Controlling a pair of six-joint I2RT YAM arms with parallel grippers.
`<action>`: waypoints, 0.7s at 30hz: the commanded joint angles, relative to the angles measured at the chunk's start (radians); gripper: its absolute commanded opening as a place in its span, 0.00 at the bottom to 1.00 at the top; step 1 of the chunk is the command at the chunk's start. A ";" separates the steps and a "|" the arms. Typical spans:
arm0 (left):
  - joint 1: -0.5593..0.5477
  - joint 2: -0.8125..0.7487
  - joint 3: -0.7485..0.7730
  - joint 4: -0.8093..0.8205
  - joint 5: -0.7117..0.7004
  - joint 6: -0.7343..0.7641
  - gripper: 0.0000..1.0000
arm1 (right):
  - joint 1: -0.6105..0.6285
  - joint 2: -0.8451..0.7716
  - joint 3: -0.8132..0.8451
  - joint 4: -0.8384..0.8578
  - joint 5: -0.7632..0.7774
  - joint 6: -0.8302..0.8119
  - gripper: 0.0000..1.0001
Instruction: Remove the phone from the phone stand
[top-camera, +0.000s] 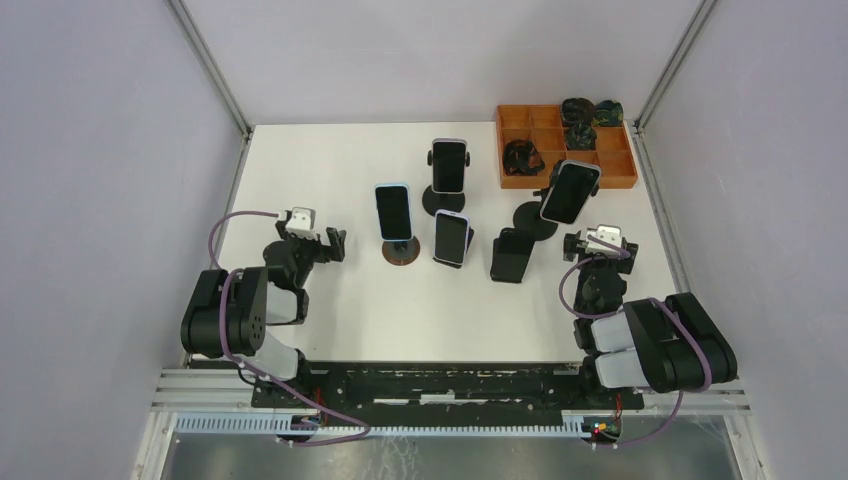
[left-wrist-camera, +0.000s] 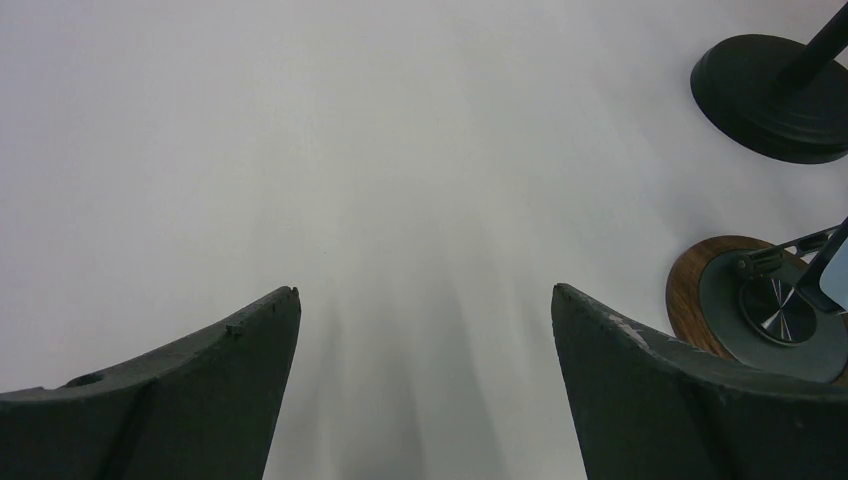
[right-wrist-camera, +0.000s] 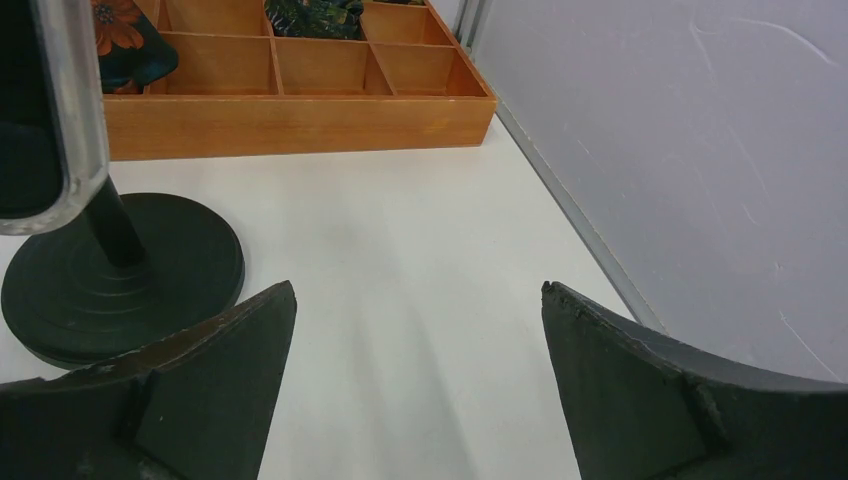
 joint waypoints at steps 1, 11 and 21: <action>-0.002 0.000 0.010 0.053 -0.001 0.016 1.00 | -0.003 -0.007 -0.116 0.030 -0.013 0.012 0.98; 0.001 -0.004 0.008 0.053 0.003 0.013 1.00 | -0.017 -0.014 -0.112 0.014 -0.025 0.025 0.98; 0.048 -0.062 -0.001 0.033 0.017 -0.009 1.00 | 0.009 -0.228 0.172 -0.706 0.095 0.132 0.98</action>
